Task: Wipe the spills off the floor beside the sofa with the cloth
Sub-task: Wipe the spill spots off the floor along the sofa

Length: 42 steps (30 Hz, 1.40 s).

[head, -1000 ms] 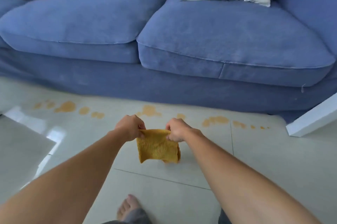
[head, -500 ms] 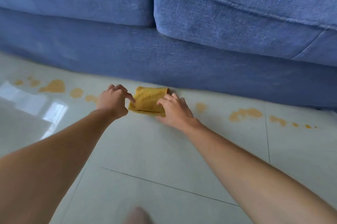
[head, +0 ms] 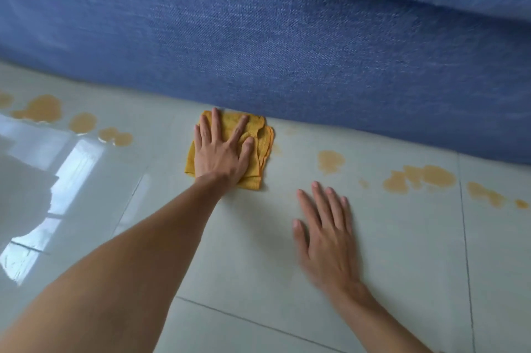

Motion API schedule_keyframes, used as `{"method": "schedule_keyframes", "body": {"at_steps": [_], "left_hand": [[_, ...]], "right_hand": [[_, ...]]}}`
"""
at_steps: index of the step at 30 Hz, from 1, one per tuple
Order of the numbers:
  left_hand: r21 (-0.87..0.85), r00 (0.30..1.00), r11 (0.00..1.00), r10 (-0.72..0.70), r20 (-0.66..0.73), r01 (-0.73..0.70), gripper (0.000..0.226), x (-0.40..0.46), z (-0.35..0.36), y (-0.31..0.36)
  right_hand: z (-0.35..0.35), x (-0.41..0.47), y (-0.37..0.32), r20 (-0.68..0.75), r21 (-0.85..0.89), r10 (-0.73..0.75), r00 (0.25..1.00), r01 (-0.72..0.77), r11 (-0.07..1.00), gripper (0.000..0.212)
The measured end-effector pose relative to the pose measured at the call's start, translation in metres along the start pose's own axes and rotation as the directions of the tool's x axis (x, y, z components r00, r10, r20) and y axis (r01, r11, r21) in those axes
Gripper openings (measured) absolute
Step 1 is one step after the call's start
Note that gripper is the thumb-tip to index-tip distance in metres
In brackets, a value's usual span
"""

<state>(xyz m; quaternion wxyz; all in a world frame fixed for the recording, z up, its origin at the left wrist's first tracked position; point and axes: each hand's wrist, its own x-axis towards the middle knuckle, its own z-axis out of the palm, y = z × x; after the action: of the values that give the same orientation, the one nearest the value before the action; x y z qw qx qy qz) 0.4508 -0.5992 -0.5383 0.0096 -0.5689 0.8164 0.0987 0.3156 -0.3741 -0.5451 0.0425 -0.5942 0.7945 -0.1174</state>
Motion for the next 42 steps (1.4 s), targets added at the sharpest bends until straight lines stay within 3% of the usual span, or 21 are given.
{"method": "schedule_keyframes", "body": {"at_steps": [4,9,14,21,26,30,35,37,40,42], "left_hand": [[0.037,1.000,0.999,0.008,-0.002,-0.008,0.067,0.017,0.004,0.022],[0.012,0.978,0.978,0.210,0.001,-0.210,0.065,-0.005,0.013,0.080],[-0.008,0.959,0.959,0.284,0.000,-0.284,0.066,-0.092,0.022,0.071],[0.050,0.997,0.996,0.070,-0.026,-0.069,0.069,-0.164,0.020,-0.028],[0.062,0.993,0.992,-0.105,-0.055,0.108,0.071,-0.120,0.014,-0.062],[0.056,0.985,0.984,-0.165,-0.045,0.168,0.071,-0.062,0.007,-0.065],[0.067,0.994,0.992,-0.108,-0.025,0.110,0.070,-0.003,0.006,-0.015],[0.064,0.998,0.996,-0.057,-0.009,0.058,0.072,0.008,0.007,0.021],[0.054,0.997,0.996,0.066,0.028,-0.068,0.073,-0.001,0.013,0.087],[0.022,0.985,0.985,0.170,0.034,-0.171,0.070,-0.025,0.021,0.127]], "right_hand": [[0.005,0.001,0.002,-0.038,0.004,-0.016,0.999,0.016,1.000,0.052],[0.001,-0.002,0.007,-0.204,0.255,0.037,0.978,0.017,0.967,0.047],[-0.011,-0.021,0.016,-0.267,0.180,0.123,0.956,-0.076,0.981,0.046],[-0.005,-0.037,0.023,-0.103,0.021,0.130,0.986,-0.129,0.991,0.049],[-0.001,-0.038,0.024,-0.131,-0.004,0.132,0.983,-0.134,0.991,0.049],[0.001,-0.039,0.024,-0.144,-0.005,0.130,0.981,-0.132,0.991,0.049],[0.000,-0.039,0.025,-0.171,0.025,0.118,0.978,-0.115,0.993,0.048],[-0.001,-0.038,0.027,-0.189,0.127,0.121,0.975,-0.098,0.987,0.047],[-0.009,-0.042,0.034,-0.239,0.310,0.158,0.958,-0.078,0.947,0.045],[-0.018,-0.049,0.047,-0.275,0.284,0.205,0.939,-0.125,0.951,0.045]]}}
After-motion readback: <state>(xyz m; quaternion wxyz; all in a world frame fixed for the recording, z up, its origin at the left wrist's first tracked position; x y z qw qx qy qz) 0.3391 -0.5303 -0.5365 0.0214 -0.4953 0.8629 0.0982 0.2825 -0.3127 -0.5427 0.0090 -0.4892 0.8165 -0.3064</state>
